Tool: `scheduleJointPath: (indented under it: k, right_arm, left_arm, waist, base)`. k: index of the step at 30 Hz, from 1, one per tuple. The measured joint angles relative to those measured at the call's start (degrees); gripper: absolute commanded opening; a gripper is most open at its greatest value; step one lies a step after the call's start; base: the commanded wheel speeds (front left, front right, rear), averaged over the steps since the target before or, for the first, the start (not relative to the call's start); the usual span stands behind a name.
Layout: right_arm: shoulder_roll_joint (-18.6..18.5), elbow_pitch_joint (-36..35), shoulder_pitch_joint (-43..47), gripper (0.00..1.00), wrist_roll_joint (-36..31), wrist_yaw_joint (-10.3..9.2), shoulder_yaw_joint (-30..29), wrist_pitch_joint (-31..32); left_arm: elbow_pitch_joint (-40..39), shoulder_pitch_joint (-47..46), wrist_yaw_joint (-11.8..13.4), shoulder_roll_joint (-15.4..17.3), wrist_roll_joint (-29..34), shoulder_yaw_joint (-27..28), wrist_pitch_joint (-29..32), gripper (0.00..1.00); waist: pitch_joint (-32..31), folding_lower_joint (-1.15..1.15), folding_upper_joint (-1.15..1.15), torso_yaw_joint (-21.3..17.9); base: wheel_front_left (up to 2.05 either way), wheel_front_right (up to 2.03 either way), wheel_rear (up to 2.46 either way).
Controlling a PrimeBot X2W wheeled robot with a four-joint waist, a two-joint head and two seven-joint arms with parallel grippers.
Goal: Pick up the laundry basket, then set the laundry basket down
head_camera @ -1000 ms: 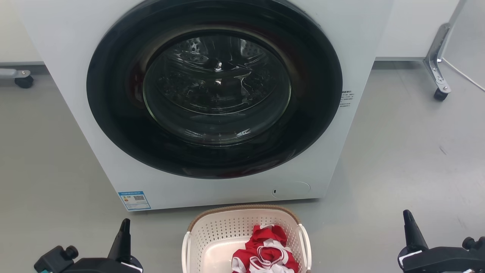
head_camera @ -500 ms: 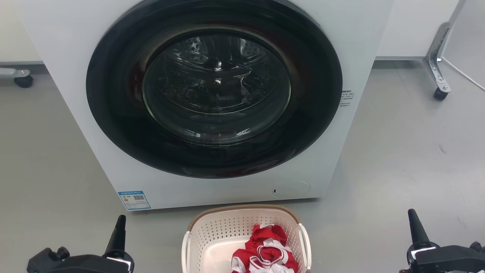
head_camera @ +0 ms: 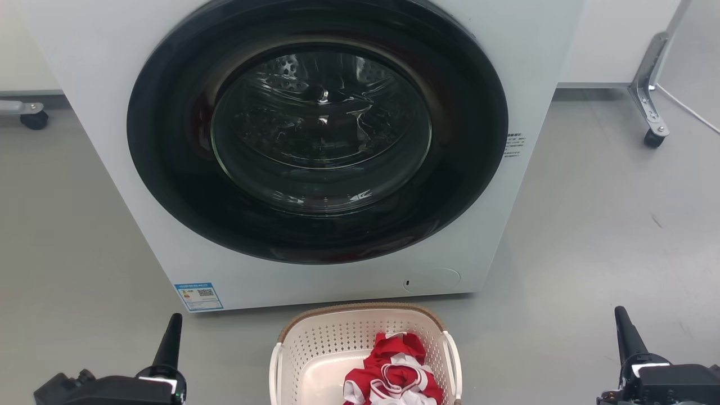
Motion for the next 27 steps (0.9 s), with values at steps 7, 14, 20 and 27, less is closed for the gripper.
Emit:
scheduleJointPath:
  k: [7, 14, 20, 27]
  right_arm:
    - [0.8, 0.6, -0.1, 0.0, 4.9, 0.93, -1.8, 1.5]
    - [1.7, 1.3, -0.9, 0.0, 11.4, 2.1, -4.1, 3.3]
    - [1.8, 1.4, -1.1, 0.0, 11.9, 2.32, -4.3, 3.5]
    - [1.8, 1.4, -1.1, 0.0, 11.9, 2.32, -4.3, 3.5]
  left_arm:
    - [0.5, -0.3, -1.0, -0.3, -4.9, 1.5, 1.2, 0.0]
    - [1.1, -1.3, -2.1, -1.0, -11.2, 3.2, 2.6, 0.0]
    - [1.3, -1.3, -2.5, -1.1, -12.3, 3.4, 2.7, 0.0]
    - [1.3, -1.3, -2.5, -1.1, -12.3, 3.4, 2.7, 0.0]
  waist:
    - [0.1, 0.0, 0.0, 0.0]
    - [0.1, 0.0, 0.0, 0.0]
    - [0.1, 0.0, 0.0, 0.0]
    - [0.1, 0.0, 0.0, 0.0]
  base:
    - [0.0, 0.0, 0.0]
    - [0.0, 0.0, 0.0]
    - [0.0, 0.0, 0.0]
    - [0.0, 0.0, 0.0]
